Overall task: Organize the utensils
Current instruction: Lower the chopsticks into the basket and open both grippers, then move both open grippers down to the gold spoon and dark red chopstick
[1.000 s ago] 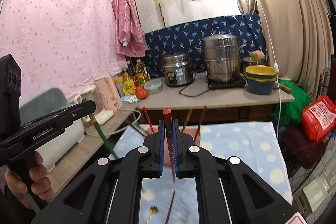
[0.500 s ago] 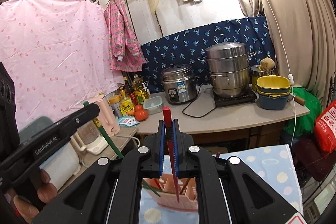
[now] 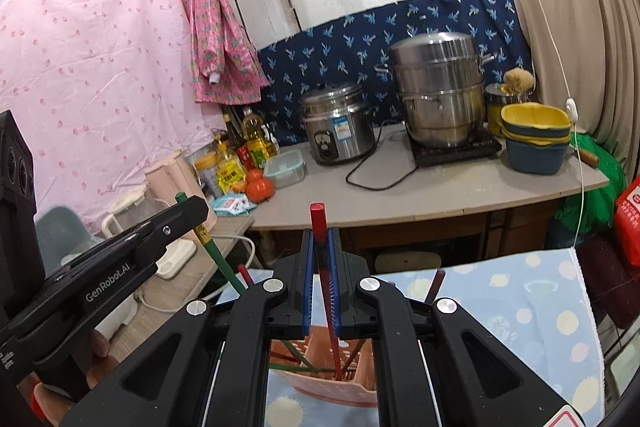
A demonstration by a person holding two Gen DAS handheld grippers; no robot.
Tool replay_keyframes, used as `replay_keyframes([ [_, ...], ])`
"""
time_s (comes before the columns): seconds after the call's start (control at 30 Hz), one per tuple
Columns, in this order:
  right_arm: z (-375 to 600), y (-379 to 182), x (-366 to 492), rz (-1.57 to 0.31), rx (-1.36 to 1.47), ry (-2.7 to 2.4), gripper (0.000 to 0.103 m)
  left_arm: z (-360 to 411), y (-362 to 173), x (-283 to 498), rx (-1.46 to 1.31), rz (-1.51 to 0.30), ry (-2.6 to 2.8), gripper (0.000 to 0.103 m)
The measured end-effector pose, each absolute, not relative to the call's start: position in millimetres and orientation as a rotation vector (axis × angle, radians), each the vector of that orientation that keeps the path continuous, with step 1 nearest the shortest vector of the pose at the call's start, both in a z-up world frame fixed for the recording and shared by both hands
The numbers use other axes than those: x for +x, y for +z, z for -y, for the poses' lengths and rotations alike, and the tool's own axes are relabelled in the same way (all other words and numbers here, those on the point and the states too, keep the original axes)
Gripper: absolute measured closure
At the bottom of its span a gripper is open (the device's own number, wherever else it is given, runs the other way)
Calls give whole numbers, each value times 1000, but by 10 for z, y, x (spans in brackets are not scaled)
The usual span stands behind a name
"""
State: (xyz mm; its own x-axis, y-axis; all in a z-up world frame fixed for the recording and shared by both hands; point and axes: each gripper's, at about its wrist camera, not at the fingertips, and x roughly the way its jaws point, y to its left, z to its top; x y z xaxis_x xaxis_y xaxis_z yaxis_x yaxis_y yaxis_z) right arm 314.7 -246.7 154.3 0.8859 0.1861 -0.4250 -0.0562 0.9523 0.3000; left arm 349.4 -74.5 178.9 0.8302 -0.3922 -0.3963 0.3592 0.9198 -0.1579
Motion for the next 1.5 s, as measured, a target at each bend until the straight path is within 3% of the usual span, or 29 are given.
replay_keyframes([
  [0.07, 2464, 1441, 3177, -493, 282, 128, 96, 740, 1694, 3522, -78, -453, -392, 96],
  [0.13, 2478, 1393, 3166, -495, 286, 115, 87, 708, 1646, 3524, -90, -457, -375, 79],
  [0.17, 2503, 1378, 3142, -492, 292, 102, 71, 668, 1627, 3514, -107, -455, -362, 60],
  [0.2, 2523, 1384, 3126, -485, 301, 97, 60, 633, 1617, 3495, -121, -450, -353, 50],
  [0.77, 2558, 1249, 2334, -512, 271, 76, 60, 291, 1438, 2818, -125, -487, -323, 50],
  [1.5, 2150, 107, 935, -791, 209, 77, 60, 69, 57, 1618, -112, -800, -296, 50],
])
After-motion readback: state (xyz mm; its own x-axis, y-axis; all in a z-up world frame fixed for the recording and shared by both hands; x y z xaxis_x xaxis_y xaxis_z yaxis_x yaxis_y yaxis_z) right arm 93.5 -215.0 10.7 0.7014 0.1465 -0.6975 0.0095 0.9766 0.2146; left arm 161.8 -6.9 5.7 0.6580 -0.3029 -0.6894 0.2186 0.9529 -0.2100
